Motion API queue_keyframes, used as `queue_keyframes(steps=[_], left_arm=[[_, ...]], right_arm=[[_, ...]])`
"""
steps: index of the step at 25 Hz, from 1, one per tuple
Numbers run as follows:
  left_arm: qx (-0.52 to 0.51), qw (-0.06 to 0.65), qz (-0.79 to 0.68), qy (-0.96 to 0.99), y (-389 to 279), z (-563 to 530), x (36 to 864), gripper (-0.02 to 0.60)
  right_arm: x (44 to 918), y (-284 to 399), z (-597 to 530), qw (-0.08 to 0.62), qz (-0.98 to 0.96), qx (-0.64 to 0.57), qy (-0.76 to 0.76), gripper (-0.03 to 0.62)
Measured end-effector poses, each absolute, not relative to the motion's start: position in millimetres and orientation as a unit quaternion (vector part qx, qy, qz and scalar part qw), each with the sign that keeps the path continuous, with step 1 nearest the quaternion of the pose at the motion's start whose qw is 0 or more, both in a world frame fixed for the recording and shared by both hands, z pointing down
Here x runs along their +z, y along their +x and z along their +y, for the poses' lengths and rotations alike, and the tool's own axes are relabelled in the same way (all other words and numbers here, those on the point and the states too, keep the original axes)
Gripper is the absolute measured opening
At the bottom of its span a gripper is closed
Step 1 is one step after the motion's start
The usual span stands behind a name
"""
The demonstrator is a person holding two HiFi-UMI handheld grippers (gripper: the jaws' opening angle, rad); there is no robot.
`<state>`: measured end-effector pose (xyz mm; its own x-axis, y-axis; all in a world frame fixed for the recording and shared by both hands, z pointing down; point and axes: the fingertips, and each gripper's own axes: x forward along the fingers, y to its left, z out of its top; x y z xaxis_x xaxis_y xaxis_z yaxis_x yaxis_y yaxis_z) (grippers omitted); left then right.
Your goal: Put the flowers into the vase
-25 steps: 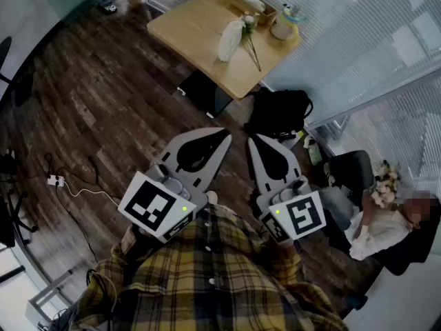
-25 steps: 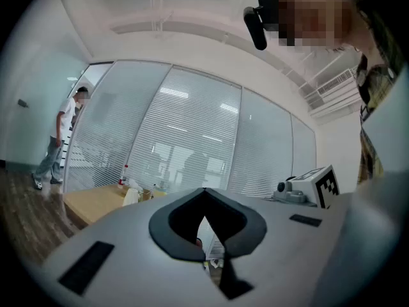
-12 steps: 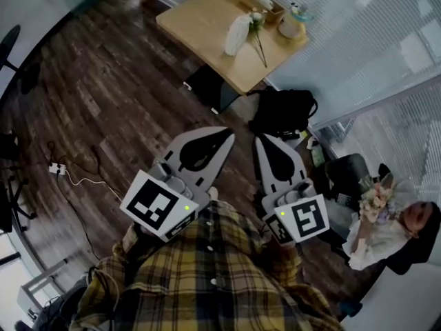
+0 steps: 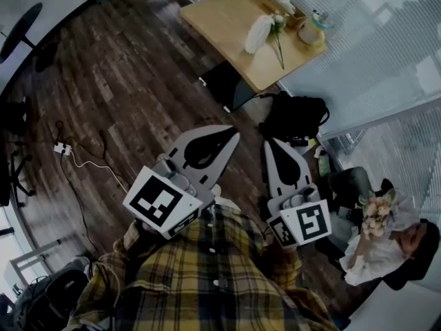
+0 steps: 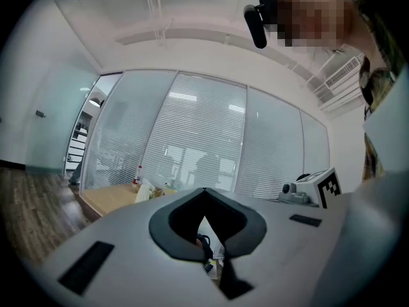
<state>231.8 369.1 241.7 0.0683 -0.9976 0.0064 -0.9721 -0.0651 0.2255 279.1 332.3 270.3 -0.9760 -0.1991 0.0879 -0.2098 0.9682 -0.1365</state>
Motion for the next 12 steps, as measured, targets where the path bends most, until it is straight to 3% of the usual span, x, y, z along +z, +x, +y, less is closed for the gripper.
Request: queue_keyframes(steps=[12], left_arm=[[-0.079,0.108,-0.667,0.733,180,332,254,0.009]], right_arm=[[282,230,301,0.052,-0.988,0.091,0.114,0.012]])
